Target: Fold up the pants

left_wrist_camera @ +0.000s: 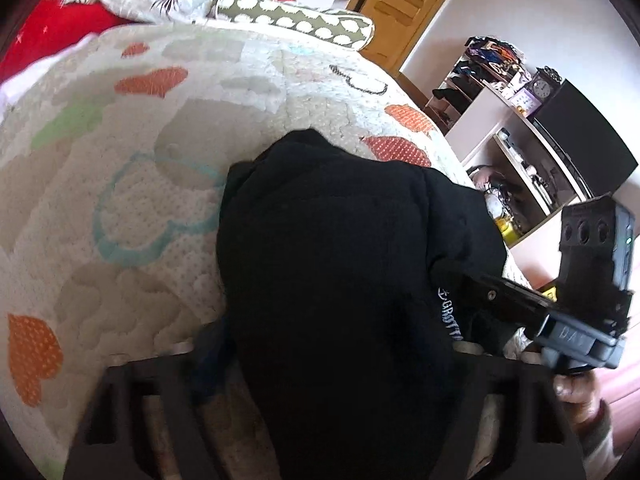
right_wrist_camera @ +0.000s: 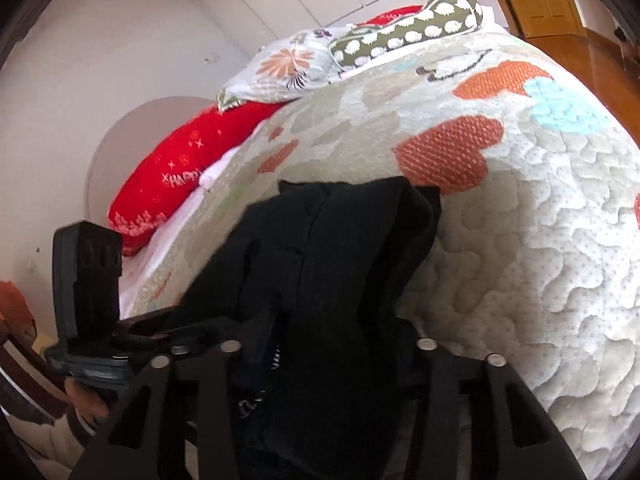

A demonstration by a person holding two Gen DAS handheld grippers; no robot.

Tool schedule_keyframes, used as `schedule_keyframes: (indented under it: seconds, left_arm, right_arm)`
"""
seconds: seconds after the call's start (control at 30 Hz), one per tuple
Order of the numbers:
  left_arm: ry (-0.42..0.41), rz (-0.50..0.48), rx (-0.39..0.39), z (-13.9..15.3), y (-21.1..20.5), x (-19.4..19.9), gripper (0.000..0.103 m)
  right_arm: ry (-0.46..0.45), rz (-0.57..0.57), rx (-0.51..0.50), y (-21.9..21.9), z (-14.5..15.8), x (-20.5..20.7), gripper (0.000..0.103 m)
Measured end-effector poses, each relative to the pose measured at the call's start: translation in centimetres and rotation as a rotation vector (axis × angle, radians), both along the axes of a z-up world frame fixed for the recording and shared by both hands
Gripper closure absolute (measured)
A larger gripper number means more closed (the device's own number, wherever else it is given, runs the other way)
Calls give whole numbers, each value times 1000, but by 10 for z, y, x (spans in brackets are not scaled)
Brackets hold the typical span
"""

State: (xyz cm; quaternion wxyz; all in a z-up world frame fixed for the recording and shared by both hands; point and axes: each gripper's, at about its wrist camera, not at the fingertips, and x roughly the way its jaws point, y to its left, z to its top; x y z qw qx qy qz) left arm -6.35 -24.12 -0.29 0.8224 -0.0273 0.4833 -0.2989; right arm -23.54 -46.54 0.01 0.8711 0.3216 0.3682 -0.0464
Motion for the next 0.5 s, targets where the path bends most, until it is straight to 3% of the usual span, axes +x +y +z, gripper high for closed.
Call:
schedule_keyframes:
  seconds: [0.1,0.17,0.33,0.43,0.5]
  left_arm:
    - [3,-15,-47,13,10,4,60]
    - [-32,-7,-64,29,22,11,60]
    - [-162,64,-17,67,54,42,60]
    - [-195,111,37,65,67,69,57]
    - [-168,148,87,47,72,90,51]
  right_arm:
    - [-52,34,-34,9,25,6,70]
    - [-85,61,-57,17,41,14,70]
    - [-144,102,-95,25,65,73,70]
    - [-141,112,-87,24,57,116,69]
    - [-97,104,-95,23,41,145,62]
